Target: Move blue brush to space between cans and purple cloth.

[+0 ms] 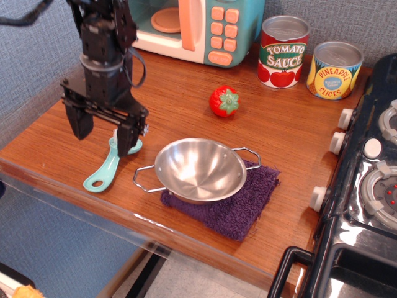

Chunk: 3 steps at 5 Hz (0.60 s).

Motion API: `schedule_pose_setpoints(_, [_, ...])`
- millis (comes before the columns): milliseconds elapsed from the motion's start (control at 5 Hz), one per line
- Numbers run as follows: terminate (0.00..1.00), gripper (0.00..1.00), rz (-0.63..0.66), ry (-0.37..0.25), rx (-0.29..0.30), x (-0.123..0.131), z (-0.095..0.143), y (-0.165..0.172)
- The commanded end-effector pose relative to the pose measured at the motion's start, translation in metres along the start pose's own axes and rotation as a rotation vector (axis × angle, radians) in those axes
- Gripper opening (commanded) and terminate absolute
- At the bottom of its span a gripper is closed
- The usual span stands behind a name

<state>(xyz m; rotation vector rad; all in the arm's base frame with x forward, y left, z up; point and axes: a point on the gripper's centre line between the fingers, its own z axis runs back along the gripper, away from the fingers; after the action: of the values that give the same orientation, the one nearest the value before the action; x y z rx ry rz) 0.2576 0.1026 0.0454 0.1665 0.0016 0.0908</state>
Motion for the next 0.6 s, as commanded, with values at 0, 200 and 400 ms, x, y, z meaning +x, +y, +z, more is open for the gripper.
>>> schedule_pose_setpoints(0, [0.0,1.0,0.029,0.022,-0.014,0.006,-0.023,0.016])
schedule_pose_setpoints(200, [0.0,1.0,0.03,0.031,-0.041,0.003,-0.037,0.019])
schedule_pose_setpoints(400, [0.0,1.0,0.012,-0.008,-0.073,0.003,-0.045,0.018])
